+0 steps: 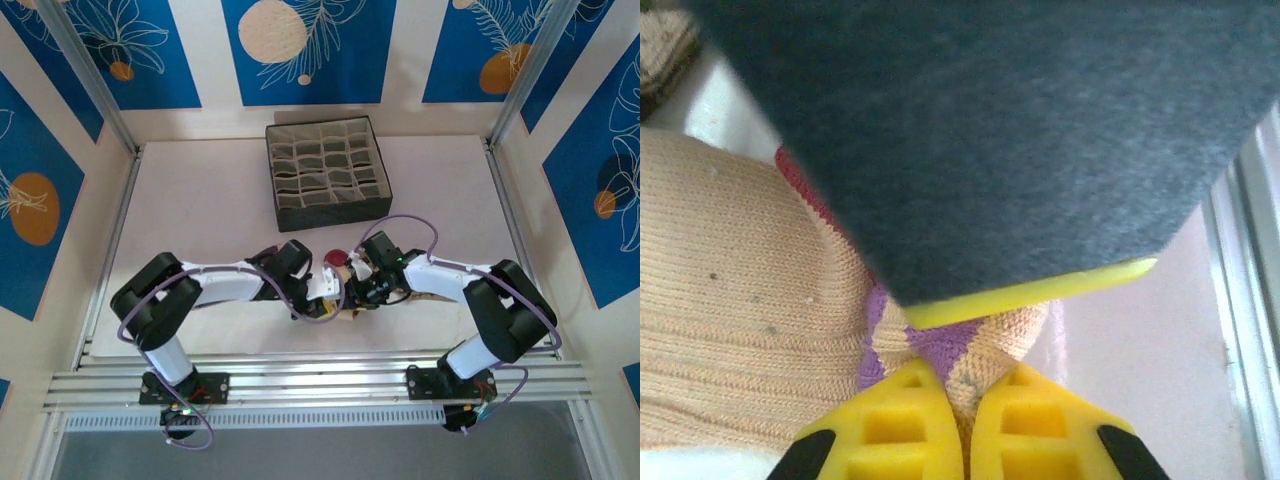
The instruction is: Roll the socks
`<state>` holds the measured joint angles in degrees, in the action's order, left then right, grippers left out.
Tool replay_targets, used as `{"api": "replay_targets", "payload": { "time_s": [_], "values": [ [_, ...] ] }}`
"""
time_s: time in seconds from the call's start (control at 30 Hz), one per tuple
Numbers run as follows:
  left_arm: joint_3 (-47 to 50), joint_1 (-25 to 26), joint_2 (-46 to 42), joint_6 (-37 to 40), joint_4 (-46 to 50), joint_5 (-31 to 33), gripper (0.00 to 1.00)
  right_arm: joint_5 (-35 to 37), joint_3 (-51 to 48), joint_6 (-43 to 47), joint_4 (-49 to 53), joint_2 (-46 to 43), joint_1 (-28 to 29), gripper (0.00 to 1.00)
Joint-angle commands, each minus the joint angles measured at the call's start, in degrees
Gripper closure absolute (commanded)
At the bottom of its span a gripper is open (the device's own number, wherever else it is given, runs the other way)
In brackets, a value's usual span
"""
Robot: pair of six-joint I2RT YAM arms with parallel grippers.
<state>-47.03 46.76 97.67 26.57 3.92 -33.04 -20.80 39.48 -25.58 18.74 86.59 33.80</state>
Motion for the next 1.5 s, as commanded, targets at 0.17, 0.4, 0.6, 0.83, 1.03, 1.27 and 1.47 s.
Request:
{"api": "replay_targets", "payload": {
  "time_s": [0.17,0.4,0.6,0.83,1.03,1.27,1.47],
  "values": [
    [-3.89,-2.45,7.29,-5.98,9.58,-7.88,1.0,-1.24,-1.43,0.65,0.16,1.89,1.3,0.7],
    [2.42,-2.25,2.12,-3.86,-0.01,-5.11,0.89,4.87,2.02,-1.36,7.77,5.7,0.77,0.96],
    [12.89,-0.8,-10.38,2.32,-14.01,-1.12,0.75,5.24,3.39,-3.0,10.51,8.83,0.31,0.99],
    [21.47,2.87,-20.71,8.71,-25.63,8.25,0.68,4.1,4.75,-2.81,11.75,11.03,0.35,1.0],
    [23.37,10.26,-22.57,16.57,-27.42,24.71,0.64,3.25,6.03,-2.35,12.99,13.22,0.3,1.0],
    [23.95,13.79,-17.82,18.3,-33.19,31.23,0.6,1.9,7.0,-2.16,13.7,15.33,0.29,1.0],
    [21.72,14.12,-10.73,14.65,-34.53,28.7,0.68,1.38,7.1,-2.11,13.73,15.11,0.36,1.0]
  ]
}}
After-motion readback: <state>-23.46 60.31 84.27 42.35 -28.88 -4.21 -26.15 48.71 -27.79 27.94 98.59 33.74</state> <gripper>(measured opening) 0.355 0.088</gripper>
